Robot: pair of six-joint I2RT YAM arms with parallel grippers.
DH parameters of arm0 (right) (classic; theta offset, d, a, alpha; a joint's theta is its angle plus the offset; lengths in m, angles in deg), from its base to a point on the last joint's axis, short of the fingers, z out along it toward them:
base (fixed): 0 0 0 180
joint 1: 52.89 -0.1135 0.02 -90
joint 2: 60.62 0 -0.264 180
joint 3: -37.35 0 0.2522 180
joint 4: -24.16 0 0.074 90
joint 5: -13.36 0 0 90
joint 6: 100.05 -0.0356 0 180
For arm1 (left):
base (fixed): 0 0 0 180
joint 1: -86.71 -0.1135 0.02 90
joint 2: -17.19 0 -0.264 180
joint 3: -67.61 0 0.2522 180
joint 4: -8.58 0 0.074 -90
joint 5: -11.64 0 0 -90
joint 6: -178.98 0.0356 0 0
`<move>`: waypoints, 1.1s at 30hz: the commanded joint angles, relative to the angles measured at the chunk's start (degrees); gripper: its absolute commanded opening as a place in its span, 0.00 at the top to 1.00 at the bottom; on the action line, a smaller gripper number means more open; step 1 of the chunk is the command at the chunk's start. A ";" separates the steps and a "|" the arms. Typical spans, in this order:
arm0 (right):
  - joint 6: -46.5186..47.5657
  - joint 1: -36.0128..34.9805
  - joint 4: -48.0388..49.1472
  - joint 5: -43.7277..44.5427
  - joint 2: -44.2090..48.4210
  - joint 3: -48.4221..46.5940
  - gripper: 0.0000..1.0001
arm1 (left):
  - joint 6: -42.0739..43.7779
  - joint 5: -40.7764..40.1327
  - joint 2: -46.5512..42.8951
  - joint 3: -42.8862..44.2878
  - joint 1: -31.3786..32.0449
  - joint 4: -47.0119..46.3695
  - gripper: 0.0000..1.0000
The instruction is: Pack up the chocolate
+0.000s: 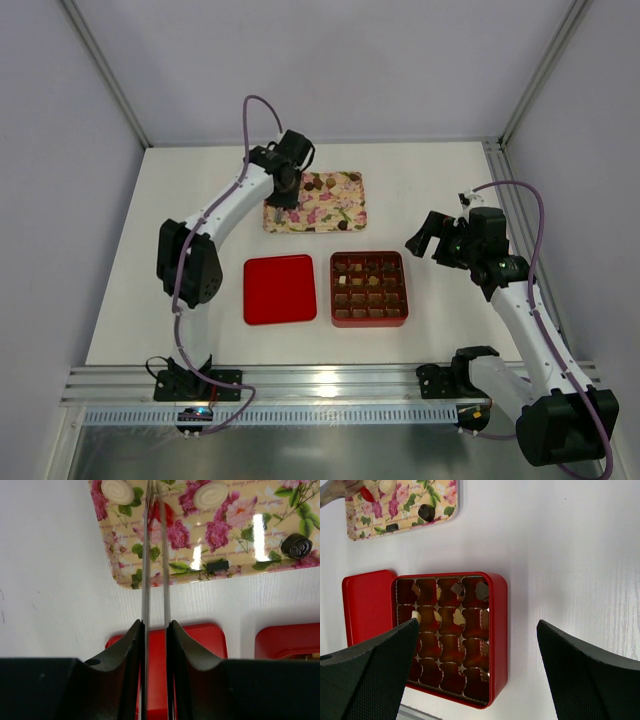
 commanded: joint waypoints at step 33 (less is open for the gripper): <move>0.47 0.05 0.96 -0.02 1.53 -1.80 0.00 | 1.27 4.70 1.06 9.43 11.33 0.03 0.60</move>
